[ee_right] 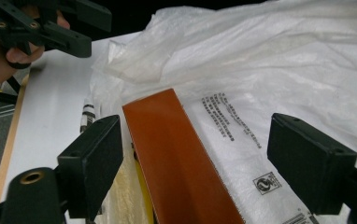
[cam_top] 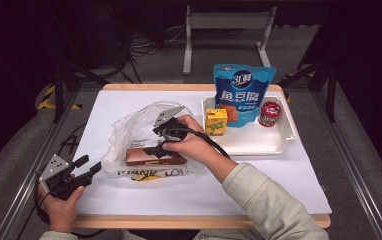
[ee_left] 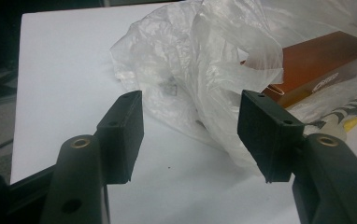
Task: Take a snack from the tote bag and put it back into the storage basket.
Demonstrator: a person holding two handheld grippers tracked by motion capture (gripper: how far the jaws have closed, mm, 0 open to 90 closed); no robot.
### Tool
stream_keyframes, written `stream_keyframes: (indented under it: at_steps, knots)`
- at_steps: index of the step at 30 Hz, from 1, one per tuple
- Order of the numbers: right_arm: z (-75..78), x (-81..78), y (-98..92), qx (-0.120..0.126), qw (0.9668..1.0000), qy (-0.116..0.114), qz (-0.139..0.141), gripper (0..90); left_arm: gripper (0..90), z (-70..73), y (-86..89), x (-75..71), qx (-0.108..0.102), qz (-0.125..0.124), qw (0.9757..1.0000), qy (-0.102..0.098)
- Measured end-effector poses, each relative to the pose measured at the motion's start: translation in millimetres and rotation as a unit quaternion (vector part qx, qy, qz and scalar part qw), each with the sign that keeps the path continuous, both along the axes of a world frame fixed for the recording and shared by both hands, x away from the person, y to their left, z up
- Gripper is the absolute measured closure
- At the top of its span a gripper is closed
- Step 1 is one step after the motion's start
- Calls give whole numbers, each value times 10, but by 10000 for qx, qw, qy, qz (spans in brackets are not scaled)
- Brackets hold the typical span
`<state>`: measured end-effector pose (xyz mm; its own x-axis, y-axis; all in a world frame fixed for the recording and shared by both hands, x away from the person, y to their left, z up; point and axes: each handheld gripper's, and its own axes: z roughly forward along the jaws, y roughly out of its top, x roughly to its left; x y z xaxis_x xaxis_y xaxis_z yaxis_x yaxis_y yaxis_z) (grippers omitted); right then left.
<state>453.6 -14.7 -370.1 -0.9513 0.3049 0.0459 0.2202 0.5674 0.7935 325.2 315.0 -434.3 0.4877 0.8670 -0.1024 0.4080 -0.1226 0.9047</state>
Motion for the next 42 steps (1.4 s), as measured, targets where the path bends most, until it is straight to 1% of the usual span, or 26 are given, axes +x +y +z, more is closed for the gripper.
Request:
stream_keyframes:
  at_steps: [6,8,14,20,23,26,31,36,39,42]
  knots:
    - [-106,29,-7,-138,9998,114,22,188,411,-1,1,1,-1,-12,10000,-4]
    - [-133,36,-6,-191,9996,189,71,188,411,0,1,0,-3,-11,10000,-9]
    - [-176,46,-12,-324,9992,201,152,187,411,-1,0,3,-2,-18,10000,-7]
    - [-250,52,-3,-527,9981,231,238,162,411,-1,-1,4,-3,-25,10000,-6]
    - [-272,58,3,-577,9977,218,265,159,411,-1,1,6,15,-38,10000,-10]
    - [-304,64,10,-658,9971,262,281,159,411,-1,0,5,1,-23,10000,-3]
    - [-361,78,15,-871,9954,298,281,159,411,-2,3,2,-1,-17,10000,1]
    - [-393,92,20,-948,9947,277,295,140,411,-2,5,-3,9,-18,10000,1]
    - [-422,107,24,-1046,9937,283,303,132,410,-3,10,-5,16,-14,10000,2]
    - [-446,114,29,-1092,9930,295,327,131,410,-4,11,-5,18,-15,10000,3]
